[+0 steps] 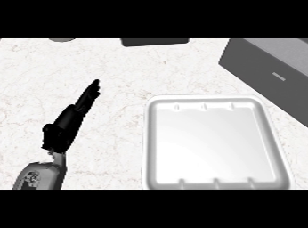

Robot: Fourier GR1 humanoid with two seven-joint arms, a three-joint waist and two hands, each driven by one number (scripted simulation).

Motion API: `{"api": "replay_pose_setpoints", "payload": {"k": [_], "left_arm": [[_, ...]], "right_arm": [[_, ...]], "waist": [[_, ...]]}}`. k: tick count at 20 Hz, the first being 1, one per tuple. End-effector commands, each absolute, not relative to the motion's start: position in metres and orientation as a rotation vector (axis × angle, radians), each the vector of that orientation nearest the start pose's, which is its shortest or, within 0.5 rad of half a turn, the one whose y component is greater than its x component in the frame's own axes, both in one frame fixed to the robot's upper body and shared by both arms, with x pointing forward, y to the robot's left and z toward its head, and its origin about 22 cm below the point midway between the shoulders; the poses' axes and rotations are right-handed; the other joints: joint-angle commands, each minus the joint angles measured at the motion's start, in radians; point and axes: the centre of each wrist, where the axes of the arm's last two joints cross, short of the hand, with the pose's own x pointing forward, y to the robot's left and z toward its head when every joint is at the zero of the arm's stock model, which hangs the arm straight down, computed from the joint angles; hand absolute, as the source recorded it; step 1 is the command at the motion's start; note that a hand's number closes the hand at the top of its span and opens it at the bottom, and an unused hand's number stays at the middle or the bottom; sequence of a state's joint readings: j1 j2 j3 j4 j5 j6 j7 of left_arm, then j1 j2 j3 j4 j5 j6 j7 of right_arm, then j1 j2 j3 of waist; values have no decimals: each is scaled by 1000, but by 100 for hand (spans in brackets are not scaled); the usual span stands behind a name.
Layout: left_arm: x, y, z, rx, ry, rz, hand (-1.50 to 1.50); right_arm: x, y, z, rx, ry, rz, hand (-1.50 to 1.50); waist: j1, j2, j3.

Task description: Pick the croissant from the tray and place it in the cardboard box

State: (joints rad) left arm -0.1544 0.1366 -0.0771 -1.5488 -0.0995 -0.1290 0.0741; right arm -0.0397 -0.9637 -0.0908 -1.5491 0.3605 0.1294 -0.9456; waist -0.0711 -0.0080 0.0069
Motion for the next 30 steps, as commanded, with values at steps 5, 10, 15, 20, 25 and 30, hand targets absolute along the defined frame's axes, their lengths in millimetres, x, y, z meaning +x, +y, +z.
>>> {"api": "replay_pose_setpoints", "payload": {"k": [5,10,15,20,25,30], "left_arm": [[277,213,38,-21,-1595,-423,0],[278,206,38,-63,-1613,-449,0],[281,197,35,-52,-1597,-483,0],[288,182,47,-110,-1612,-502,0],[289,184,50,-99,-1616,-506,0],[301,200,60,-108,-1622,-496,0]], "right_arm": [[216,-536,240,-420,-2180,1281,150],[204,-566,283,-505,-2137,1184,150],[204,-576,287,-538,-2111,1142,150],[224,-566,283,-522,-2043,1128,150],[241,-560,285,-518,-2046,1082,150],[264,-555,279,-614,-2020,1088,150]], "waist": [[35,8,-2],[84,16,-4],[102,20,-4],[141,27,-4],[148,25,-5],[144,26,-5]]}}
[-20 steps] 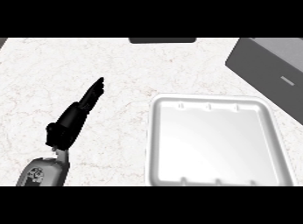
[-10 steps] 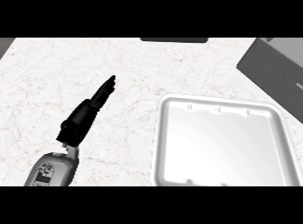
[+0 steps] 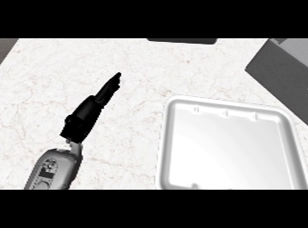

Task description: Pick the croissant from the tray and place it in the cardboard box

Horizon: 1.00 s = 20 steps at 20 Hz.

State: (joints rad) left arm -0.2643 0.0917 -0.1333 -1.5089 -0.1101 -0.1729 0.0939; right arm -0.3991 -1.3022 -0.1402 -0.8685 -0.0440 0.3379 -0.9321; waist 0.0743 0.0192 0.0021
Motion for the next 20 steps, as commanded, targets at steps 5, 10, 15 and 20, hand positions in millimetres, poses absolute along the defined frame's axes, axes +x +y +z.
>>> {"api": "replay_pose_setpoints", "payload": {"k": [5,10,15,20], "left_arm": [[296,188,47,-92,-1629,-524,0],[297,188,44,-89,-1609,-514,0],[285,185,41,-101,-1618,-502,0],[299,186,53,-95,-1619,-521,0]], "right_arm": [[307,-525,253,-667,-1999,1171,150],[333,-512,212,-683,-1929,1222,150],[353,-499,189,-568,-1793,1181,150],[366,-488,166,-459,-1687,1176,-150]], "waist": [[9,2,0],[3,5,1],[-5,-1,0],[5,8,2]]}}
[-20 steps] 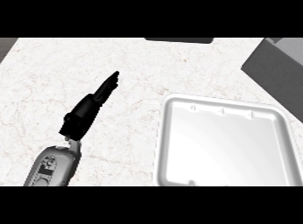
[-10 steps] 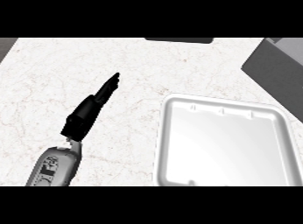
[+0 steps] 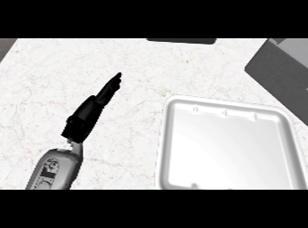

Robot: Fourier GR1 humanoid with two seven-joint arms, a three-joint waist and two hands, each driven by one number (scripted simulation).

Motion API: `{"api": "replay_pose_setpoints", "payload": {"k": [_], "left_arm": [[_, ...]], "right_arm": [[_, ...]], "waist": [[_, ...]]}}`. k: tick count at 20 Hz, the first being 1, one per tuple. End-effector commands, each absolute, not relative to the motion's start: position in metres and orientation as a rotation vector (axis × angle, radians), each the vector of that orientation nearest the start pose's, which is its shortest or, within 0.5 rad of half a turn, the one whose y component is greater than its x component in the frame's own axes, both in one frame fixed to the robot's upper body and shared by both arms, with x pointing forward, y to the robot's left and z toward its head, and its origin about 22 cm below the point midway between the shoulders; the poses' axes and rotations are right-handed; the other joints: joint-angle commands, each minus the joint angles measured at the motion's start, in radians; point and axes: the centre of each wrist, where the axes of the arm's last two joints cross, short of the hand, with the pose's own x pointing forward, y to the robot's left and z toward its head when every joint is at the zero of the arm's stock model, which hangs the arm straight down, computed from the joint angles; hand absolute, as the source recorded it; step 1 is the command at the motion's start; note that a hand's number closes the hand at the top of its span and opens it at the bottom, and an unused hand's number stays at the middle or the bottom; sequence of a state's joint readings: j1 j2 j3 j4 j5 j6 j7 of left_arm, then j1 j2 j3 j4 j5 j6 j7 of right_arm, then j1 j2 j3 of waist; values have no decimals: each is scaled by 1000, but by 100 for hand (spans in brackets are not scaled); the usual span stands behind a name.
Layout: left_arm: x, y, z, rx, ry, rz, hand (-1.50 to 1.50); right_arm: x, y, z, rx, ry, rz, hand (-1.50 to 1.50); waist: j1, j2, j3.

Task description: Pick the croissant from the tray and place it in the cardboard box

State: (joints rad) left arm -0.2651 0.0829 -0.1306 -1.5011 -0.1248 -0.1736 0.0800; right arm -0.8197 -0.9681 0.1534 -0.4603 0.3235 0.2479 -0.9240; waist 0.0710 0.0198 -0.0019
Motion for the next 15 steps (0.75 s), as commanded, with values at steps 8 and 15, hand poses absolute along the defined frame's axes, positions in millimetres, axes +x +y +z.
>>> {"api": "replay_pose_setpoints", "payload": {"k": [8,15], "left_arm": [[290,196,41,-105,-1612,-485,0],[299,187,53,-94,-1657,-496,0]], "right_arm": [[368,-493,162,-210,-1914,764,-150],[357,-513,173,-47,-1941,442,-150]], "waist": [[-3,2,7],[-6,14,11]]}}
